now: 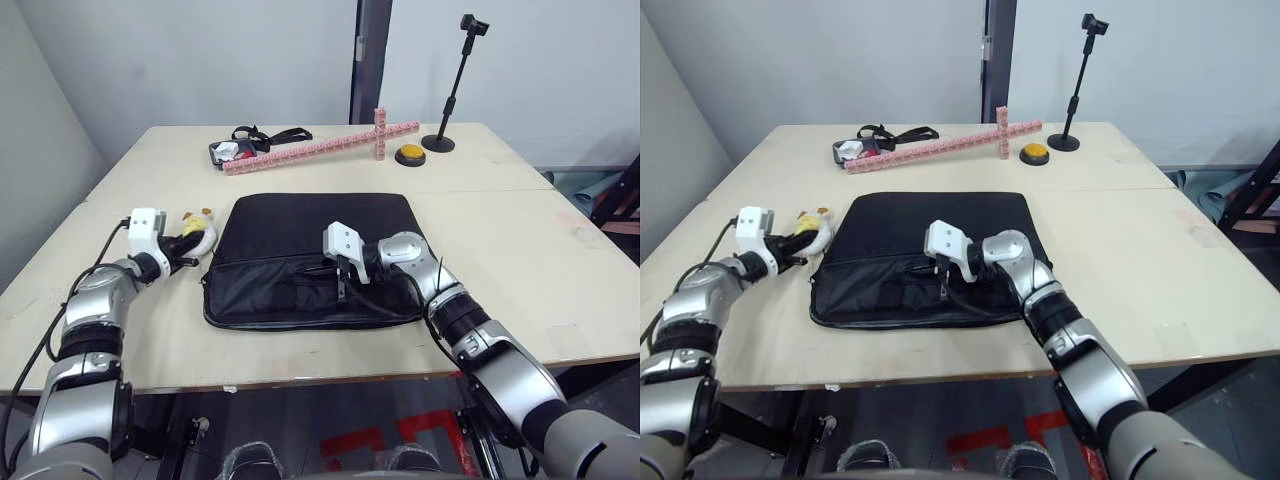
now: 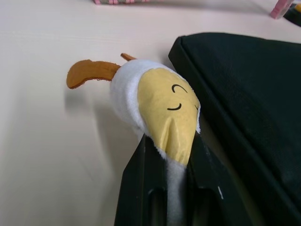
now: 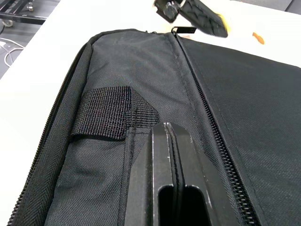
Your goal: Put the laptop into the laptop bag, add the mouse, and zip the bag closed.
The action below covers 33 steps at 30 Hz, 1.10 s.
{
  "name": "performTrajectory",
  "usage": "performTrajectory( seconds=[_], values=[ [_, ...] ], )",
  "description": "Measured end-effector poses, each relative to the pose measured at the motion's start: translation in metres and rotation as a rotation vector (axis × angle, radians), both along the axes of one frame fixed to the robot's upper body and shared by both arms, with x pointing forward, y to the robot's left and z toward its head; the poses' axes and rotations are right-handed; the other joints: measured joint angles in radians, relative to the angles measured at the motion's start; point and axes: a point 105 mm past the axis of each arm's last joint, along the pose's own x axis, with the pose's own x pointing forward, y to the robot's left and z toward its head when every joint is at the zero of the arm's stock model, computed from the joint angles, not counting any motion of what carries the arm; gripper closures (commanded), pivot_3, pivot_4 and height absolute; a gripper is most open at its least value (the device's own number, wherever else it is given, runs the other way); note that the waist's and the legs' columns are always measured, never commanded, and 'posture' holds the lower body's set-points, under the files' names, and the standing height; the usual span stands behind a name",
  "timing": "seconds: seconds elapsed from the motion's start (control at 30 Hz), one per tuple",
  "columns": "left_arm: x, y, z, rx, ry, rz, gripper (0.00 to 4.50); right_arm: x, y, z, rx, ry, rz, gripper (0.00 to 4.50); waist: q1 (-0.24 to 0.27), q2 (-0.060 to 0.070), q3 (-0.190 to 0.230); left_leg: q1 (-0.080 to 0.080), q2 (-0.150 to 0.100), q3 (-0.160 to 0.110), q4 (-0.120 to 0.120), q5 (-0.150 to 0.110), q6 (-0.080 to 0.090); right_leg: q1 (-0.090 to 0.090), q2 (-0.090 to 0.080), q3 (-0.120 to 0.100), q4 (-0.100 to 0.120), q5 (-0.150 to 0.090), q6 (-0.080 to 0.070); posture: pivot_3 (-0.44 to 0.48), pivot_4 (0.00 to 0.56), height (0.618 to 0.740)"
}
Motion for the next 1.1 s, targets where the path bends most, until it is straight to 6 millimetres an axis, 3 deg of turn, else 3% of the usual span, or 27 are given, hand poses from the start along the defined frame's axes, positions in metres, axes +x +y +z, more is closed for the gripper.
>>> performTrajectory(
  seconds=[0.2, 0.43, 0.7, 1.1],
  values=[
    [-0.026, 0.003, 0.028, 0.032, -0.101, -0.065, 4.48, 0.002, 0.002, -0.001, -0.016, 0.001, 0.005, 4.50, -0.006, 0.001, 0.000, 0.001, 0.000, 0.000, -0.001, 0.000, 0.000, 0.000, 0.000, 0.000, 0.000, 0.000, 0.000, 0.000, 0.150, 0.740],
    [-0.067, -0.011, 0.037, 0.164, -0.083, -0.219, 4.48, 0.002, 0.004, -0.002, -0.019, 0.001, 0.016, 4.50, -0.009, 0.001, 0.001, 0.002, 0.000, 0.001, -0.007, 0.000, 0.000, -0.001, 0.000, 0.000, 0.000, -0.001, 0.000, 0.000, 0.150, 0.740],
    [-0.109, -0.037, 0.032, 0.291, 0.008, -0.464, 4.48, 0.000, 0.006, -0.002, -0.028, 0.006, 0.039, 4.50, -0.014, 0.002, 0.001, 0.001, 0.000, 0.001, -0.009, 0.000, 0.000, -0.002, 0.001, 0.000, -0.002, -0.001, 0.000, 0.000, 0.150, 0.740],
    [-0.149, -0.089, 0.012, 0.393, 0.080, -0.844, 4.48, -0.002, 0.009, -0.002, -0.017, 0.044, 0.047, 4.50, -0.020, 0.006, 0.003, 0.002, 0.000, 0.003, -0.011, -0.001, -0.001, -0.003, 0.001, 0.001, -0.003, -0.002, 0.001, 0.000, 0.150, 0.740]
  ],
)
